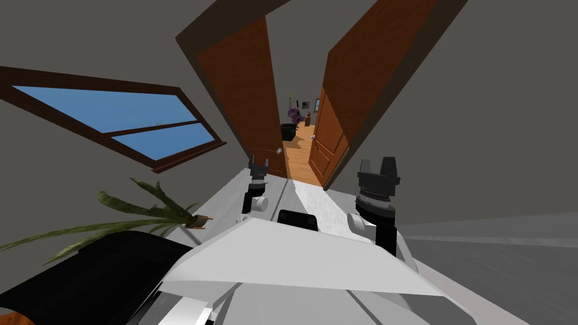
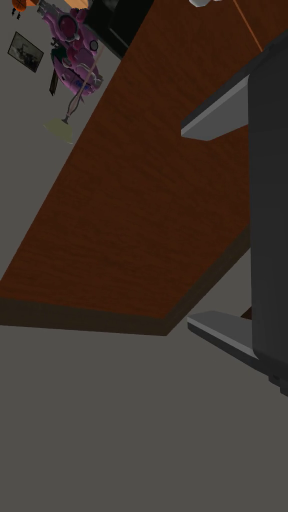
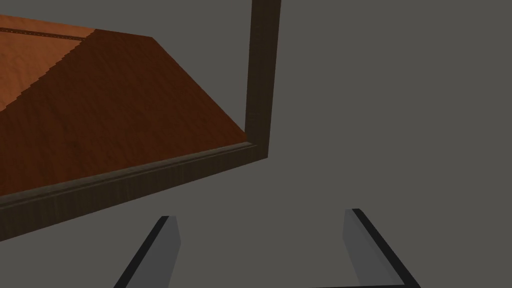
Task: Push the door open
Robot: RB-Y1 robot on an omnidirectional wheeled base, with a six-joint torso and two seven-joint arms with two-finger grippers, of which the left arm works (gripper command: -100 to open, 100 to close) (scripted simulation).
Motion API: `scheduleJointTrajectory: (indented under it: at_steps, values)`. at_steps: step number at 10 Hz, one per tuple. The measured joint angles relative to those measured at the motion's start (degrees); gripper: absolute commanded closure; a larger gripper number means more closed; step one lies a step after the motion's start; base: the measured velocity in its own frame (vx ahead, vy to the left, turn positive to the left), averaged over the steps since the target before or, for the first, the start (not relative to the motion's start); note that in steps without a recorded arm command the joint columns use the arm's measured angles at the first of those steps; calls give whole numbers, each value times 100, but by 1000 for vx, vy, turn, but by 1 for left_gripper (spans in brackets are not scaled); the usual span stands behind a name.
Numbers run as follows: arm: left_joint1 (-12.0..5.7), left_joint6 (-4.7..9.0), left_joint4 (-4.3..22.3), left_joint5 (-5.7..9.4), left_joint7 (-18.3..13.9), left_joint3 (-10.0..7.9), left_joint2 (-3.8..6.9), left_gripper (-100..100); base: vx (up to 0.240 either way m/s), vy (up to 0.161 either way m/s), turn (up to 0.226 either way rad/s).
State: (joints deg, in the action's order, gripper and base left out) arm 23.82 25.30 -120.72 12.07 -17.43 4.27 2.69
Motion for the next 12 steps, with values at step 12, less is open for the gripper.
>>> scheduleJointTrajectory:
  at_steps: [12]
  values:
    - [-255,668,1672,905,-1374,180,250,-100,75,84,-141]
